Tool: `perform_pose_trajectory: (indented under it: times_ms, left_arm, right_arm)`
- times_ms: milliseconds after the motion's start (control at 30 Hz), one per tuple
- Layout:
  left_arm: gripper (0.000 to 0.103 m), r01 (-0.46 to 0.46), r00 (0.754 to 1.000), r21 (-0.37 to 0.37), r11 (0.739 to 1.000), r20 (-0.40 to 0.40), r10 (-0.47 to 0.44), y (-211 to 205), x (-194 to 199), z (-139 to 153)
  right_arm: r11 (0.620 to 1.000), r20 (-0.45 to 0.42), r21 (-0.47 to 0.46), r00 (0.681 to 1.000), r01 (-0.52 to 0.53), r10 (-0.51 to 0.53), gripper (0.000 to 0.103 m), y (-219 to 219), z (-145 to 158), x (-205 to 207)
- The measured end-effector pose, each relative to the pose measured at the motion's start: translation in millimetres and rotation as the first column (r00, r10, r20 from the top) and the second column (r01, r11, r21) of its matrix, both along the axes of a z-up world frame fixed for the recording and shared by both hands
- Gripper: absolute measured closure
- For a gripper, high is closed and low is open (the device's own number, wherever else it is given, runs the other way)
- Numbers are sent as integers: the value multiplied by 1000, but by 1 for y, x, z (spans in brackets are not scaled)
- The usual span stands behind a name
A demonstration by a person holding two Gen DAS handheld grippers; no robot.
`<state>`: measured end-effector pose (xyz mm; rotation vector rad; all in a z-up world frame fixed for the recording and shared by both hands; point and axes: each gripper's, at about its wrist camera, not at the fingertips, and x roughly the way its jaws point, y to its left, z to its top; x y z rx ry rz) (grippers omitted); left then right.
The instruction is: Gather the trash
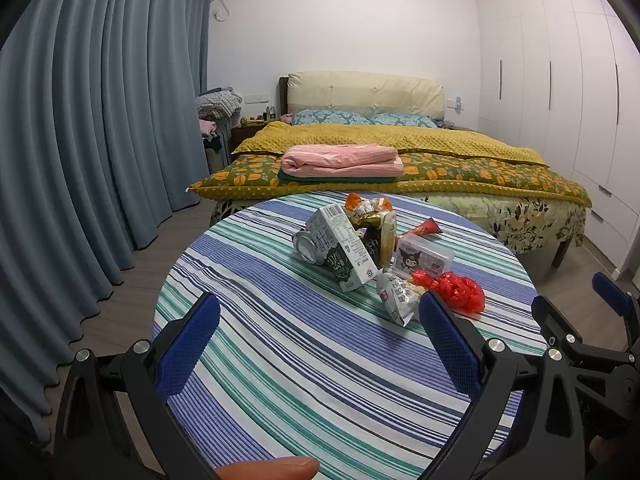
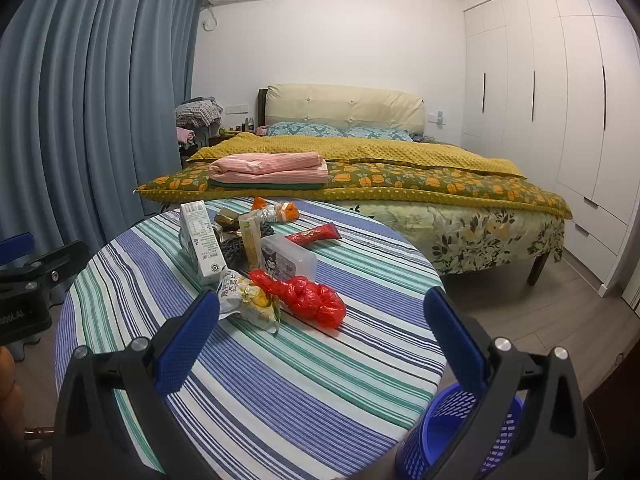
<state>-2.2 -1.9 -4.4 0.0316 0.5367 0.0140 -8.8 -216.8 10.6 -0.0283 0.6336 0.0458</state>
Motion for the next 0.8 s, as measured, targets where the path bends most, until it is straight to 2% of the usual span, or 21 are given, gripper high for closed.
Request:
perform_pose_trajectory:
  times_ms: [800]
  left_arm:
    - [4, 0, 1000, 1, 1000, 1, 0, 1, -1, -2]
  right_arm:
    - [1000, 1, -2, 1000, 1, -1, 5, 0, 0, -1]
